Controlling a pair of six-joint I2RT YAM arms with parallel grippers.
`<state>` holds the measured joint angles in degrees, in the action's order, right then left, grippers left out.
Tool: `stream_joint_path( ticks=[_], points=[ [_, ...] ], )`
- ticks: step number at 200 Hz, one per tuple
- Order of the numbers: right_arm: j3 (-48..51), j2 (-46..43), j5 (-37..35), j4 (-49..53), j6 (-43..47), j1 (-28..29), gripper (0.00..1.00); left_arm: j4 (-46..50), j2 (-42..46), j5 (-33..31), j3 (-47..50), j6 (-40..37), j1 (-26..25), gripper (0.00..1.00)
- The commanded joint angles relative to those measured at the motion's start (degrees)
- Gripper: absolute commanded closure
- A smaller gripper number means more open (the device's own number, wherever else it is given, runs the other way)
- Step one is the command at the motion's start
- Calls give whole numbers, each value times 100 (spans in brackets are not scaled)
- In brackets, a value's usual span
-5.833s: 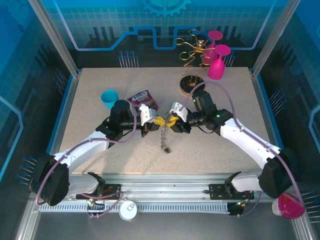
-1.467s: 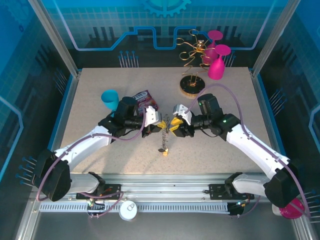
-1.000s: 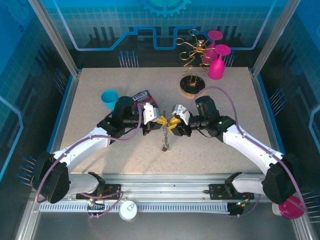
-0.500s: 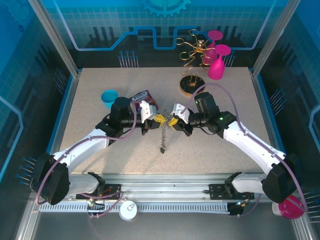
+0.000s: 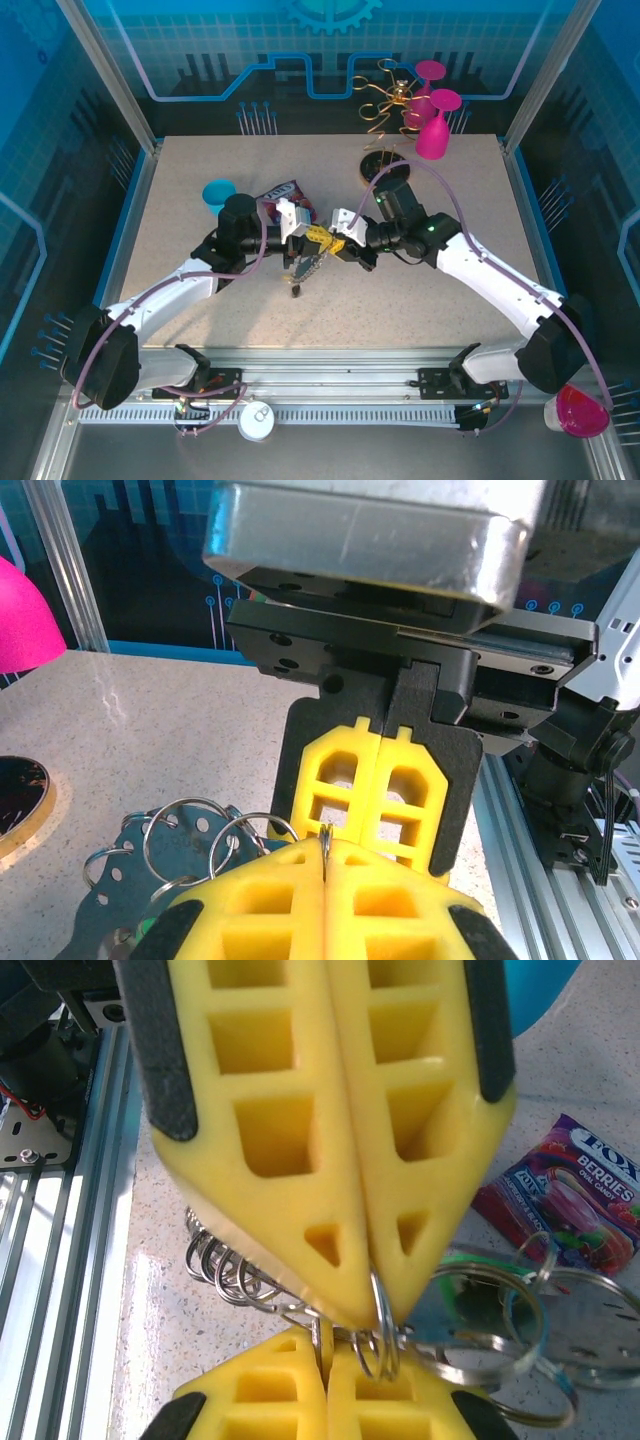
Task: Put the keys on the keyring
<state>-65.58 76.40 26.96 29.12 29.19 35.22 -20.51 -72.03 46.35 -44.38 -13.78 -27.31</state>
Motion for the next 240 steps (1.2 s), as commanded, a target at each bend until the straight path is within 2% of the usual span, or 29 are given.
stream_joint_path(
  ticks=[1,10,29,55,100,138,154,176,184,205,210,227,240],
  points=[
    [95,-208,45,208,-90,-161,92,-568,33,195,43,10,11,100],
    [167,-291,214,114,-217,-275,76,-559,40,200,57,10,7,100],
    [358,-489,682,-302,-577,-471,71,-557,40,218,54,-5,11,100],
    [344,-465,1206,-416,-698,-527,75,-550,34,270,60,-8,9,100],
    [361,-407,1303,-777,-870,-530,74,-498,57,329,48,-40,11,100],
    [371,-334,1204,-950,-898,-525,78,-544,31,412,42,-20,7,100],
    [344,-270,1264,-994,-924,-516,83,-593,22,427,37,27,7,100],
    [285,-198,1318,-984,-932,-501,100,-656,-4,425,37,73,9,100],
    [254,-200,1287,-928,-897,-512,100,-619,-3,392,27,56,7,100],
    [25,-201,1162,-400,-563,-510,100,172,37,157,-116,-429,15,100],
    [-67,-184,1142,-209,-452,-508,100,476,47,96,-186,-621,8,96],
    [-424,-56,1057,450,-34,-450,100,1452,23,-44,-430,-1227,11,90],
    [-686,76,926,920,281,-339,100,2030,-23,-122,-612,-1584,8,90]
  ],
)
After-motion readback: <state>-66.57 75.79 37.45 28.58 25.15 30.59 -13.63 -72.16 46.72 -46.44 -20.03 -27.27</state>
